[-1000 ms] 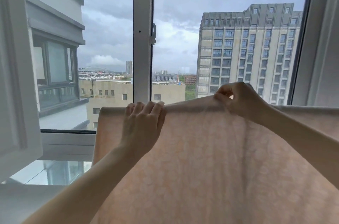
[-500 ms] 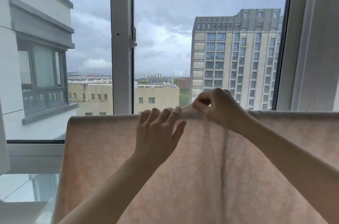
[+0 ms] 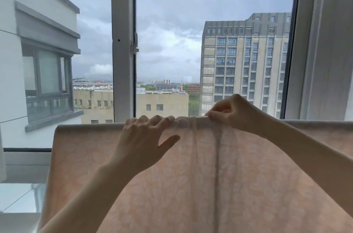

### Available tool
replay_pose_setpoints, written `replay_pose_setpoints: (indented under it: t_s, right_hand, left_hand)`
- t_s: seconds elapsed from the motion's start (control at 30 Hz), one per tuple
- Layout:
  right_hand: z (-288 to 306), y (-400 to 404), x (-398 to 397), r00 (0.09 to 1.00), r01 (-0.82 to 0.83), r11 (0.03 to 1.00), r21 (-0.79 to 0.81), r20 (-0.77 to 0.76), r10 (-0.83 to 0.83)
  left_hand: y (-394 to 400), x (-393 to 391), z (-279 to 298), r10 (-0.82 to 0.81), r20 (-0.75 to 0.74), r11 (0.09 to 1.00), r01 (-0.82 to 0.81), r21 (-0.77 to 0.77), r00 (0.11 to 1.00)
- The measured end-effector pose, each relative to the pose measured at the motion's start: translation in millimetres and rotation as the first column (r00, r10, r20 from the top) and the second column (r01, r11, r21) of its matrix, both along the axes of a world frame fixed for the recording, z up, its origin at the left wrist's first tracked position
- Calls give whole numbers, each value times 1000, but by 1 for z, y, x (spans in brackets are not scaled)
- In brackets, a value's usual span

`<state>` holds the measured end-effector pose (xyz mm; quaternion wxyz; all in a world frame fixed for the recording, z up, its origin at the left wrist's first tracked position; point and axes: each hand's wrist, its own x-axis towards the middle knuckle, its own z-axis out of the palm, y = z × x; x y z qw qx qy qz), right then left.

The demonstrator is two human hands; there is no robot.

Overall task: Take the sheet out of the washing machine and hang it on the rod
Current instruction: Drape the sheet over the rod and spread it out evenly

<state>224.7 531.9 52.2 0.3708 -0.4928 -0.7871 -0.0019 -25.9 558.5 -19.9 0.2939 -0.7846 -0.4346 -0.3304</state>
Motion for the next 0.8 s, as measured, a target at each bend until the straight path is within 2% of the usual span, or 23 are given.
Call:
replay_pose_setpoints:
  t_s: [0.1,0.23,0.33,0.4,0.53,0.8]
  right_hand:
    - [0,-3,4,1000,-24,1000,-5,-9,24]
    - [-7,-4,1,995,79,989,123,46,-85]
    - [-9,-11,10,984,179,968,177,-42,-174]
    - [-11,-17,21,974,223,954,201,-92,-208]
    - [-13,-22,30,975,221,960,173,-13,-223]
    - [-14,-16,34,974,226,955,193,-32,-224]
  left_hand:
    - [0,-2,0,10,-48,1000,-9,17,999]
    - [-1,0,-5,68,-93,996,-62,68,993]
    - [-2,0,-7,83,-83,994,-76,83,993]
    - [-2,1,-7,72,-85,994,-64,90,994]
    - [-7,20,-9,43,-44,995,-39,88,998]
    - [-23,80,-12,-95,25,989,92,113,995]
